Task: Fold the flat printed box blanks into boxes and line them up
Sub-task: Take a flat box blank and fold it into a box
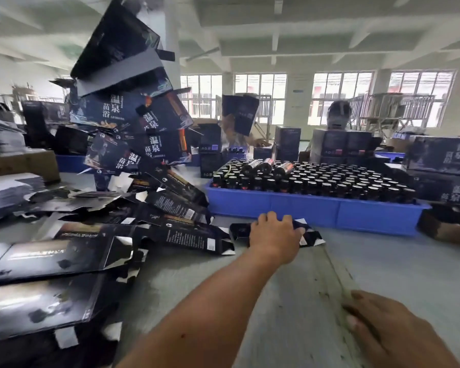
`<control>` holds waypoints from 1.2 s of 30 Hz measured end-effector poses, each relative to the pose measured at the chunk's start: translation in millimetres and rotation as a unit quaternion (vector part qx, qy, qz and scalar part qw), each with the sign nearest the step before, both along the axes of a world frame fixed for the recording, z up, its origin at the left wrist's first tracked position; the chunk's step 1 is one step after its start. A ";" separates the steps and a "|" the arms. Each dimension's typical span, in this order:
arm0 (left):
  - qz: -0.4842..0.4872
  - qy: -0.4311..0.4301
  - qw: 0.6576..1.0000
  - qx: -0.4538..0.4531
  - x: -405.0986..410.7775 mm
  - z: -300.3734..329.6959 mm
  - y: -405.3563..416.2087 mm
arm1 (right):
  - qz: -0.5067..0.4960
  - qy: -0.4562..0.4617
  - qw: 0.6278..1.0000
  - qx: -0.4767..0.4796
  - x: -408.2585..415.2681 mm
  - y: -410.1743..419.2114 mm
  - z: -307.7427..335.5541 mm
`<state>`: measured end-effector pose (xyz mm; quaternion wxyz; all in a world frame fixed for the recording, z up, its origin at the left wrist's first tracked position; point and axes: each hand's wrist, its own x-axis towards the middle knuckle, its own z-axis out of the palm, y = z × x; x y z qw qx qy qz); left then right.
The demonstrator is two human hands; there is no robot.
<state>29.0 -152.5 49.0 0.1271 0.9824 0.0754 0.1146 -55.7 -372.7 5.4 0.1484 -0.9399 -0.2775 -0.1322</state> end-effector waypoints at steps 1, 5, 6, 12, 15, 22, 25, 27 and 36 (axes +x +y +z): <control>0.006 0.021 0.999 0.023 17.8 -1.8 1.9 | -0.026 0.019 0.999 -0.033 -0.5 5.2 3.2; 0.057 0.128 0.990 0.033 61.4 -10.9 16.8 | -0.019 -0.036 0.999 -0.021 9.8 14.0 7.8; 0.066 0.147 0.987 0.024 65.6 -11.0 19.9 | -0.036 -0.037 0.998 -0.035 14.6 13.1 4.8; 0.029 0.078 0.996 0.015 59.0 19.5 6.2 | 0.018 -0.074 0.996 0.050 41.6 -4.3 -33.5; -0.005 0.076 0.997 0.025 45.1 39.1 -0.1 | 0.050 -0.018 0.998 0.034 57.1 -8.4 -55.2; 0.009 0.178 0.983 0.046 29.6 18.8 14.3 | 0.034 -0.058 0.998 0.002 46.1 -0.7 -33.3; 0.005 0.181 0.983 0.027 32.9 1.0 4.9 | 0.040 -0.109 0.993 0.001 26.4 -4.0 0.7; -0.011 0.162 0.986 0.034 32.1 -3.3 -3.5 | 0.020 -0.037 0.999 -0.032 5.1 5.8 16.0; -0.035 0.108 0.988 -0.107 2.8 22.6 -31.0 | -0.037 -0.020 0.998 0.040 13.9 2.8 -5.4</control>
